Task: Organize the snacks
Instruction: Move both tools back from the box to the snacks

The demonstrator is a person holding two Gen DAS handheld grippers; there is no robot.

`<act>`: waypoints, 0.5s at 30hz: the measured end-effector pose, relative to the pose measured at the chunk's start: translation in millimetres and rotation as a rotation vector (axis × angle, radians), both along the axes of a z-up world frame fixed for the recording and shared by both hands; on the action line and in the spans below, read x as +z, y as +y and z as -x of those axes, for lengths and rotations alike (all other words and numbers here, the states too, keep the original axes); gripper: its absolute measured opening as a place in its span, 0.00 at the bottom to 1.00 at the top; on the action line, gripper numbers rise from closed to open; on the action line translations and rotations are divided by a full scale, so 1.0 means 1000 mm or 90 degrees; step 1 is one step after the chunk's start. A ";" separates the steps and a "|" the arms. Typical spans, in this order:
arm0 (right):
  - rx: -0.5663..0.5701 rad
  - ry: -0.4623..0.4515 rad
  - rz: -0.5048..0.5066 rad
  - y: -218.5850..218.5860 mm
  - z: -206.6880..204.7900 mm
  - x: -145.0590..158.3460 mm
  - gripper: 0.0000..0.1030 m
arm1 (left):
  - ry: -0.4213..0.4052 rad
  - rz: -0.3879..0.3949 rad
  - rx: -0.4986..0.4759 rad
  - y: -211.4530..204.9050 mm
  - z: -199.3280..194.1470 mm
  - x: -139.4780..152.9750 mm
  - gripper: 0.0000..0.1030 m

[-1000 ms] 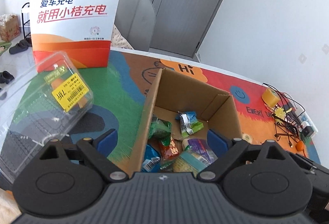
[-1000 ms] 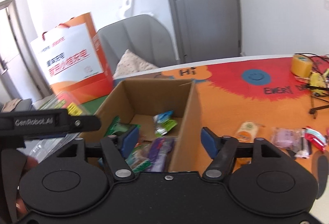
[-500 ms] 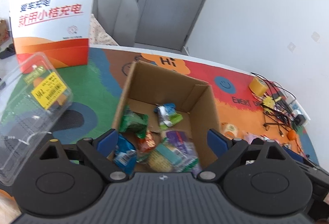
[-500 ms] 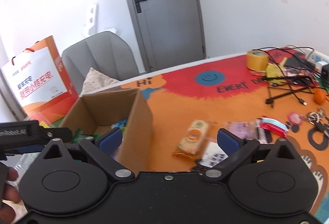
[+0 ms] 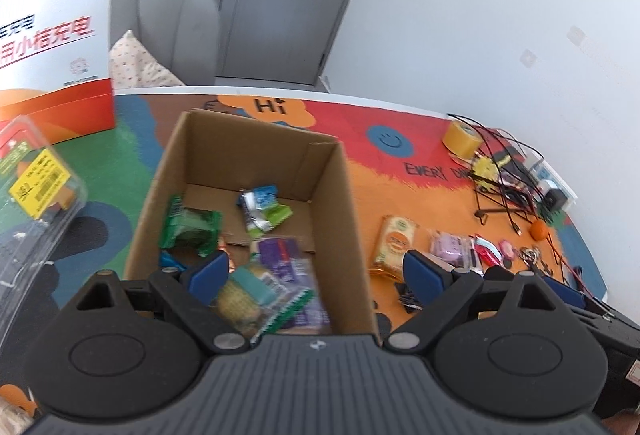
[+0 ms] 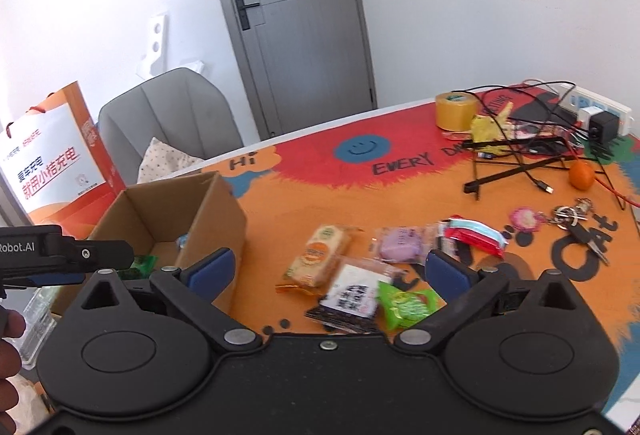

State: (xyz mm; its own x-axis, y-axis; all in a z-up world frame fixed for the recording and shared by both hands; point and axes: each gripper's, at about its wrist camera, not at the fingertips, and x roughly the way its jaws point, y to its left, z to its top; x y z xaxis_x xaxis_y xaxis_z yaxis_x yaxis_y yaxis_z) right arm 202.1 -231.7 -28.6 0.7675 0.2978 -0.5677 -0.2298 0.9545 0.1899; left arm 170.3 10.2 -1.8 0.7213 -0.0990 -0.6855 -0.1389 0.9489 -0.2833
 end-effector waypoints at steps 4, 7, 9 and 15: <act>-0.014 0.006 -0.006 -0.016 0.001 0.000 1.00 | 0.000 -0.003 -0.020 -0.013 -0.005 0.000 0.90; -0.026 0.014 -0.007 -0.026 0.001 -0.002 1.00 | -0.001 -0.004 -0.036 -0.023 -0.008 0.000 0.90; -0.031 0.017 -0.010 -0.033 0.001 -0.002 1.00 | -0.004 -0.006 -0.049 -0.029 -0.010 0.000 0.90; -0.051 0.025 -0.002 -0.047 -0.001 -0.007 0.99 | 0.005 -0.001 -0.081 -0.046 -0.018 -0.002 0.90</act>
